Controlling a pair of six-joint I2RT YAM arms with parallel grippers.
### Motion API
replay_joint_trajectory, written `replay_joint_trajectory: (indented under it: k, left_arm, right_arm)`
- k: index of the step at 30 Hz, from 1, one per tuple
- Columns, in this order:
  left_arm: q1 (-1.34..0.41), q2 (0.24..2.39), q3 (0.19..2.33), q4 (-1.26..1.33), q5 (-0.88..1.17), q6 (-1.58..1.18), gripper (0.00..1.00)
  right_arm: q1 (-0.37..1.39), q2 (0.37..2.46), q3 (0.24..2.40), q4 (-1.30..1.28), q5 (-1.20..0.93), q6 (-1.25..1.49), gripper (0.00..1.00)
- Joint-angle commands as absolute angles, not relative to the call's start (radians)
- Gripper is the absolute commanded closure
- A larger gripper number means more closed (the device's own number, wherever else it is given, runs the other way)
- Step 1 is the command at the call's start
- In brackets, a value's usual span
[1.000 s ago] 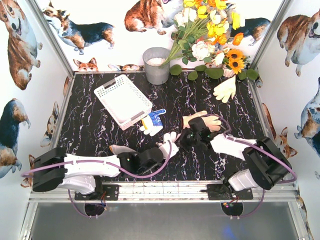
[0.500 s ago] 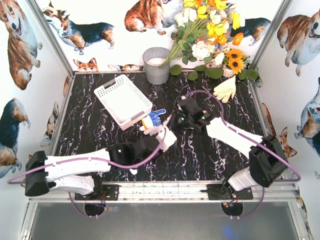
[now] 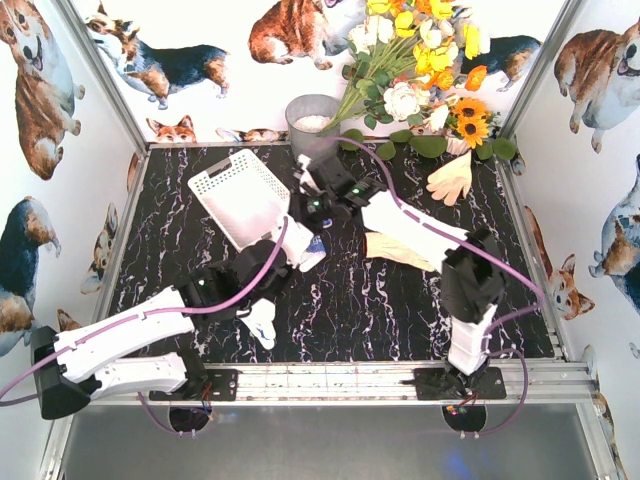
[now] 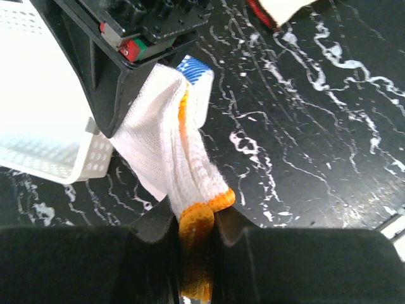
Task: Put the gloves into the storage basket
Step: Adjust the glove.
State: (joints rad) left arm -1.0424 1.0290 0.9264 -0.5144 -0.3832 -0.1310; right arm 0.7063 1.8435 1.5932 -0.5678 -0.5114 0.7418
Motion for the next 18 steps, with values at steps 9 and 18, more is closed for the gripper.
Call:
replay_joint_trajectory:
  k: [9,18]
  left_arm:
    - [-0.943,1.04,0.975,-0.501,-0.281,-0.128,0.98]
    - [-0.851,0.954,0.916,-0.435,-0.11,-0.183,0.06]
  right_arm:
    - [0.712,2.074,1.884,-0.388,-0.661,0.559,1.0]
    - [0.703,2.076,1.924,-0.411,-0.7,0.527,1.0]
